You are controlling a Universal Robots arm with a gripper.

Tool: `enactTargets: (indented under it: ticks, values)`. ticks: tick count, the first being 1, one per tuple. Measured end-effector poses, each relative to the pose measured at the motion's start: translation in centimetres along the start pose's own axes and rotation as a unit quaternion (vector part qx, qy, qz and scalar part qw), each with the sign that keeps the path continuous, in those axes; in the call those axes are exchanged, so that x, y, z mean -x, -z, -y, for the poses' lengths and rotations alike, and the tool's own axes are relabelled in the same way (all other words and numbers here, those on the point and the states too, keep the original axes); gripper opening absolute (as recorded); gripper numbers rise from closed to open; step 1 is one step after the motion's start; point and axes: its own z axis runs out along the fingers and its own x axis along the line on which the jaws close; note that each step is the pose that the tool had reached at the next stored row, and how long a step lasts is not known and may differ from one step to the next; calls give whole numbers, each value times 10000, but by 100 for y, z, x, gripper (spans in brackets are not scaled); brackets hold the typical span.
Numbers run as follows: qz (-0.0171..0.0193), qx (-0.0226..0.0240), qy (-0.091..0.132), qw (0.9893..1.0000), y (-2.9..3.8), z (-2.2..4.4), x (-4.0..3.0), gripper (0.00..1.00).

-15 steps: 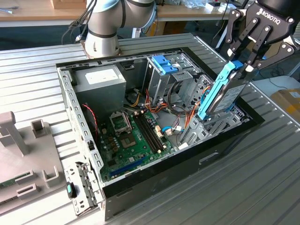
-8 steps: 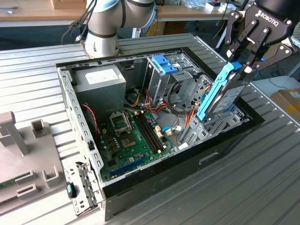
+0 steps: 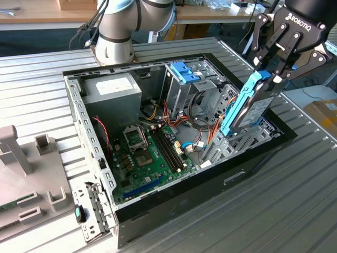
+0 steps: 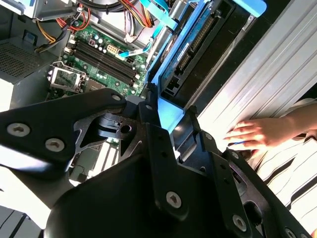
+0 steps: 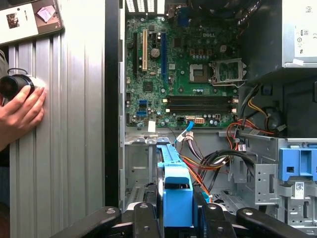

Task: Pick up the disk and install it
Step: 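Insert the disk into the insertion slot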

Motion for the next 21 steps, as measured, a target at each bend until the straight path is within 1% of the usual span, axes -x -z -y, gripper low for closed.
enactTargets:
  ticks: [5,8,11,14,18,21]
  values:
    - [5,0,0,10000,-44,1,0,36]
    - [19,0,0,10000,-85,4,0,36]
    - [20,0,0,10000,-87,4,0,36]
    - [20,0,0,10000,-117,8,0,36]
    - [20,0,1,10000,-215,10,0,36]
    - [19,0,1,10000,-224,11,0,36]
